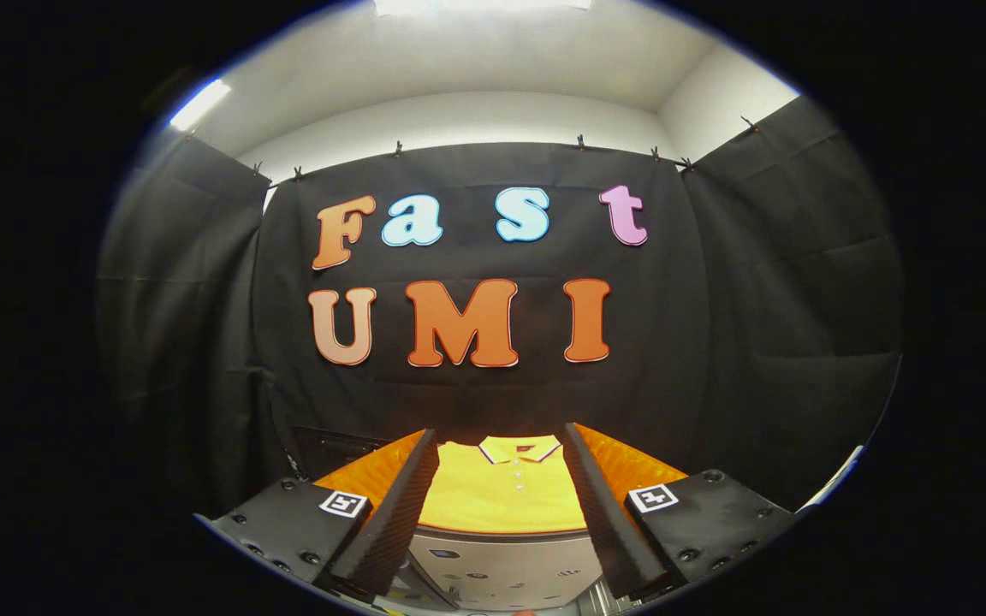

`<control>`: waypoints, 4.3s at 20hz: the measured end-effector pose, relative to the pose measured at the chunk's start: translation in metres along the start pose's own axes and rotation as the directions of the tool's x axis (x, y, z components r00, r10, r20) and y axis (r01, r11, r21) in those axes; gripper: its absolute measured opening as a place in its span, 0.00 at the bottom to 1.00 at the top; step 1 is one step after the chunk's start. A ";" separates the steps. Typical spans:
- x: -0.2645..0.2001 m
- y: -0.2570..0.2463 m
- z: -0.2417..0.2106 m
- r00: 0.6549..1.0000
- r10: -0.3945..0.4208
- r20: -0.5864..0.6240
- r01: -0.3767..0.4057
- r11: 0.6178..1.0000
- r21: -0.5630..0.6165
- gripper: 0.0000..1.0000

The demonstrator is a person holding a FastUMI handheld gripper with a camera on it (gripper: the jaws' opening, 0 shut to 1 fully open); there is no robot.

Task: Put the clothes into the washing machine and then close the washing machine lid.

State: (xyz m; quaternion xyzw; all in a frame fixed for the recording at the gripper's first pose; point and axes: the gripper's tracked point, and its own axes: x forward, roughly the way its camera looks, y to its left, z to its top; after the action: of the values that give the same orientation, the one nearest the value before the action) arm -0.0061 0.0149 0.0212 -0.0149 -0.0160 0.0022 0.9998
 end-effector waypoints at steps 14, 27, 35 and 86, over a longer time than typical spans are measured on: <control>-0.001 -0.008 -0.010 0.999 -0.029 -0.016 0.029 1.000 -0.004 0.95; 0.057 -0.026 -0.016 1.000 0.001 -0.031 -0.001 1.000 -0.008 0.95; 0.168 -0.042 -0.063 0.990 0.004 -0.140 -0.003 1.000 0.006 0.95; 0.290 -0.035 -0.181 0.855 -0.084 -0.512 0.165 0.980 0.115 0.10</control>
State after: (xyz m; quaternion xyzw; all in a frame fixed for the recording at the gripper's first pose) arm 0.2900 -0.0241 -0.1490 0.0636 0.2453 -0.0651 0.9652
